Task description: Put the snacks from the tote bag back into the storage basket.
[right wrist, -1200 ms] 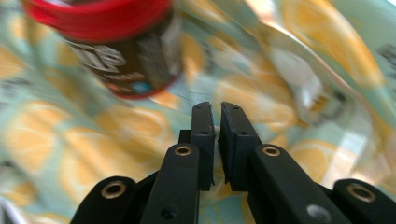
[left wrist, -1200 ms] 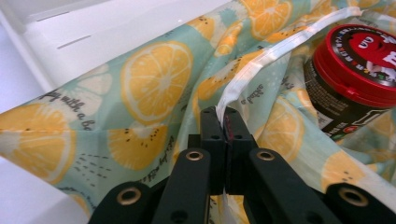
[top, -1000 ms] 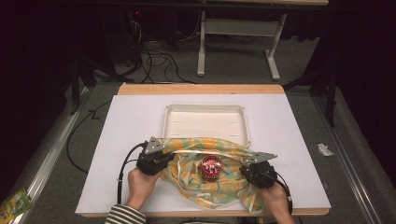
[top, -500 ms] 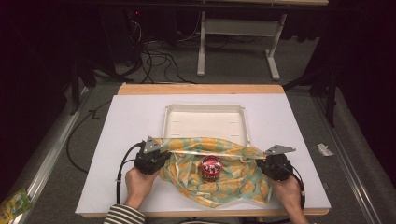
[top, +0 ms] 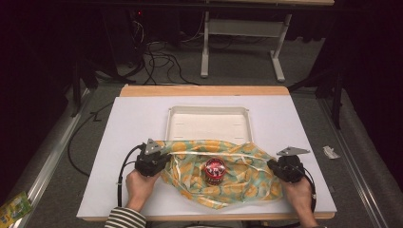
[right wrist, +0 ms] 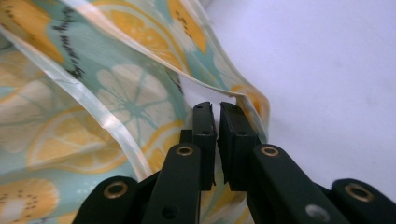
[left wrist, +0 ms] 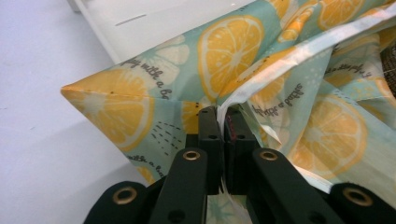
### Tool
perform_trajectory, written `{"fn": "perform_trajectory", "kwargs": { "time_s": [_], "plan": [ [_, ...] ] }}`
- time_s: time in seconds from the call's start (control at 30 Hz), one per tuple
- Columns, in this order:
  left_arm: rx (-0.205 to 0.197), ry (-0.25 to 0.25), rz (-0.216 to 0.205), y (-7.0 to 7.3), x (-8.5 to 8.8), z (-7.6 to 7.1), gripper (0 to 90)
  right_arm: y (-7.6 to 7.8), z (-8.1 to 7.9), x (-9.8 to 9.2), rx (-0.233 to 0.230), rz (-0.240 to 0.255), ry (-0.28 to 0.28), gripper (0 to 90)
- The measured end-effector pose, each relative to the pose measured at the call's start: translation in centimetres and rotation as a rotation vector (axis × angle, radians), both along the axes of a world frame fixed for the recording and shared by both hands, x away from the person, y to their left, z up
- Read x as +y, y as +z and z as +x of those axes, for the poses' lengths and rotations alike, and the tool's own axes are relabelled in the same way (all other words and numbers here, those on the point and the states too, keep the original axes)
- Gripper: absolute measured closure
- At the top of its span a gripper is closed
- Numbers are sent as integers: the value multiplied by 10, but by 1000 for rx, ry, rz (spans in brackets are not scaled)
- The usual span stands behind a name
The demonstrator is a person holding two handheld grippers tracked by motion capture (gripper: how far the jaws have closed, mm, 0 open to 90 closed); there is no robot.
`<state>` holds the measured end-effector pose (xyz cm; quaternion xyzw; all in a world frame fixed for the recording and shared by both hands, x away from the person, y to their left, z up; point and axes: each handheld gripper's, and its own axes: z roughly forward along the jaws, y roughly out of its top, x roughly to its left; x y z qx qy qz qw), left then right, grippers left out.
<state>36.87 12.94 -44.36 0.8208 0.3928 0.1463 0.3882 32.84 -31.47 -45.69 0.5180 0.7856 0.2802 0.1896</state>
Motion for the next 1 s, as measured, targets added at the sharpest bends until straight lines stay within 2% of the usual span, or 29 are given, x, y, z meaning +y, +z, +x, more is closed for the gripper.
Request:
{"fn": "perform_trajectory", "kwargs": {
  "time_s": [0.1, 0.23, 0.37, 0.47, 0.6, 0.7, 0.77, 0.83, 1.0],
  "plan": [
    [3, -17, -10, 1, -2, -1, 885, 4, -5, 4, -21, 24, 30, 835],
    [10, -38, -21, 1, -4, -3, 890, 17, -17, 10, -69, 66, 70, 817],
    [12, -47, -38, 3, -5, -4, 891, 34, -31, 25, -125, 93, 155, 839],
    [11, -51, -45, 2, -6, -4, 891, 39, -35, 43, -124, 111, 221, 866],
    [8, -59, -48, 3, -7, -6, 891, 31, -25, 66, -90, 92, 281, 884],
    [8, -63, -46, 3, -7, -6, 891, 21, -12, 78, -64, 65, 272, 888],
    [4, -60, -41, 4, -6, -7, 891, 13, -2, 83, -56, 32, 240, 889],
    [1, -58, -36, 4, -5, -7, 891, 10, 3, 82, -54, 18, 210, 889],
    [-3, -51, -8, 4, -1, -6, 888, 4, 11, 64, -41, 36, 113, 889]
  ]
}}
